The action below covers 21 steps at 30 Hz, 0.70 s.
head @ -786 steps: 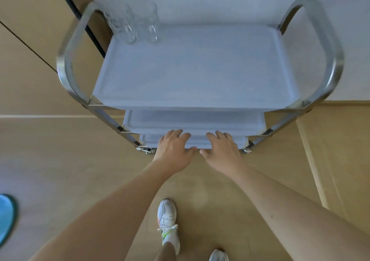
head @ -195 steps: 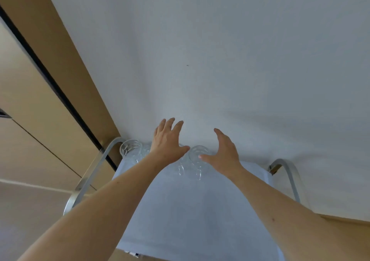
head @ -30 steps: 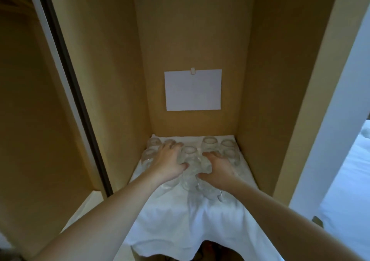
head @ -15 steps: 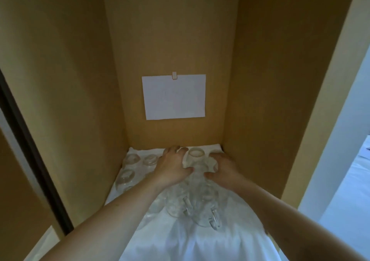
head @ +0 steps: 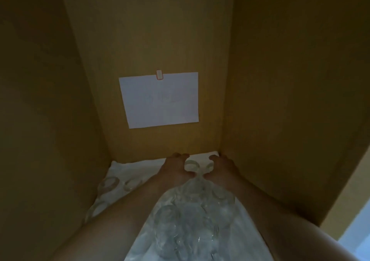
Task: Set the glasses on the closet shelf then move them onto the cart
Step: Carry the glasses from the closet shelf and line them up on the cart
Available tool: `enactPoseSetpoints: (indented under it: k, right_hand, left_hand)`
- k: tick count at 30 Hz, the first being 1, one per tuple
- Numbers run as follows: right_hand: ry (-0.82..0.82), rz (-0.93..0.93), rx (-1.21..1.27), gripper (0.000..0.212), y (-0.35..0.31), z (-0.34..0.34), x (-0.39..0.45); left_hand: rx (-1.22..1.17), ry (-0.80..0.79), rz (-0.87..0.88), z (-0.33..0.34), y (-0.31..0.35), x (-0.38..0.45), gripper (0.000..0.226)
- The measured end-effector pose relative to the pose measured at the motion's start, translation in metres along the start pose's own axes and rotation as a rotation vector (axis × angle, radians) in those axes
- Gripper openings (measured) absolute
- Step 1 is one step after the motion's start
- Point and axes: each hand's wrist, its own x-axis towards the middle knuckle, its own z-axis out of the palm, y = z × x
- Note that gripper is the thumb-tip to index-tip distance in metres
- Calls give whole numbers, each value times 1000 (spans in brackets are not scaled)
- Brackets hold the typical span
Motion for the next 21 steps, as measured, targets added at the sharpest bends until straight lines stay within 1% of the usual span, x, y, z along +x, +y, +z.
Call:
enactPoseSetpoints:
  k: [3,6,7,10,11,12,15,16,21]
  right_hand:
    - [-42,34,-11,88,7,8,19]
    - [-117,62,-35,94,7,16,33]
    - [-136,68,-60,91,6,20,38]
    - [-164,75,-157,70,5,25,48]
    - [-189,82,-180,68,5,26,50]
    - [-217,93,-197,71,7,27,52]
    - [-263,110,-216,91,11,29,56]
    - [-265,105,-211,93,11,28,56]
    - [-271,53,-201,88,12,24,60]
  left_hand:
    - [-3,-46,0,7,0,19,85]
    - [4,-88,2,16,-2,36,88]
    - [5,-109,5,20,-2,43,89]
    - [-4,-156,3,27,-1,59,88]
    - [-5,-167,-4,29,-2,64,89]
    - [-9,-180,-14,30,-2,68,89]
    - [-28,-239,-66,33,0,79,87]
    - [-22,-254,-84,33,1,81,85]
    - [-53,-308,-192,33,12,84,69]
